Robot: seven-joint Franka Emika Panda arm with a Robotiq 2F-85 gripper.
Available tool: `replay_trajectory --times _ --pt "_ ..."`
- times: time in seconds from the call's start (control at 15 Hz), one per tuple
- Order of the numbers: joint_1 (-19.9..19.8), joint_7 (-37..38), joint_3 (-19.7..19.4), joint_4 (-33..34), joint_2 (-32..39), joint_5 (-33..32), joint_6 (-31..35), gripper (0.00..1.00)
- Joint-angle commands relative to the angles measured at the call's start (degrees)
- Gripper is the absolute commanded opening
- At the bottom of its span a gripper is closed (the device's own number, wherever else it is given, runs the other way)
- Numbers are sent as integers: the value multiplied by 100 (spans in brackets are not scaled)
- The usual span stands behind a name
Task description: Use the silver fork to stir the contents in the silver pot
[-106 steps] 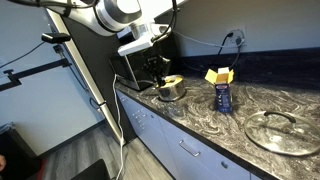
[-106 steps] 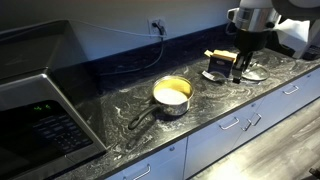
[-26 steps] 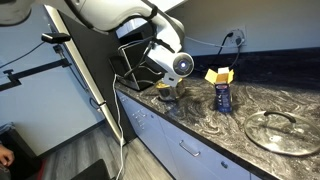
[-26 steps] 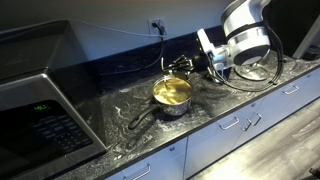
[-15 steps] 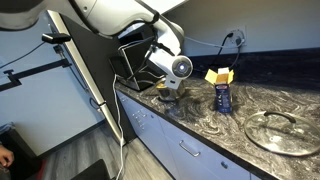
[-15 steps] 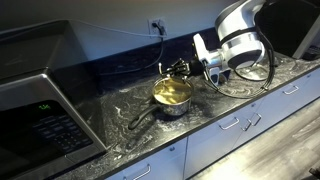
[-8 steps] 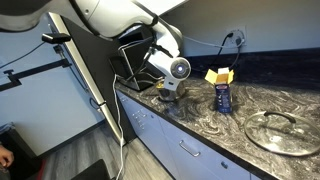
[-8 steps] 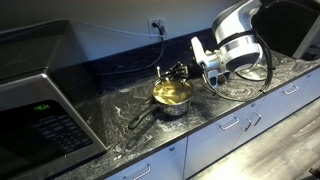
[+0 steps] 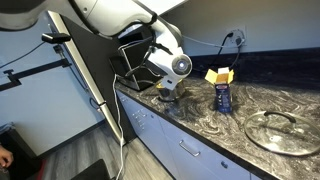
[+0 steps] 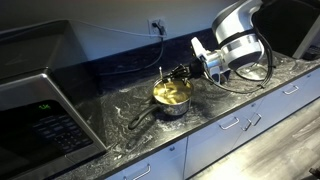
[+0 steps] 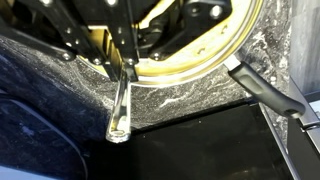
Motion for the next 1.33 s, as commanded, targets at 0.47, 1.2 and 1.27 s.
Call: replay_trajectory --times 0.47,1.2,1.27 --pt "-186 111 -184 -402 -451 -182 408 3" --pt "-414 -1067 16 -319 -175 534 -1076 3" --pt "-407 -1106 24 -301 -135 530 -1204 3"
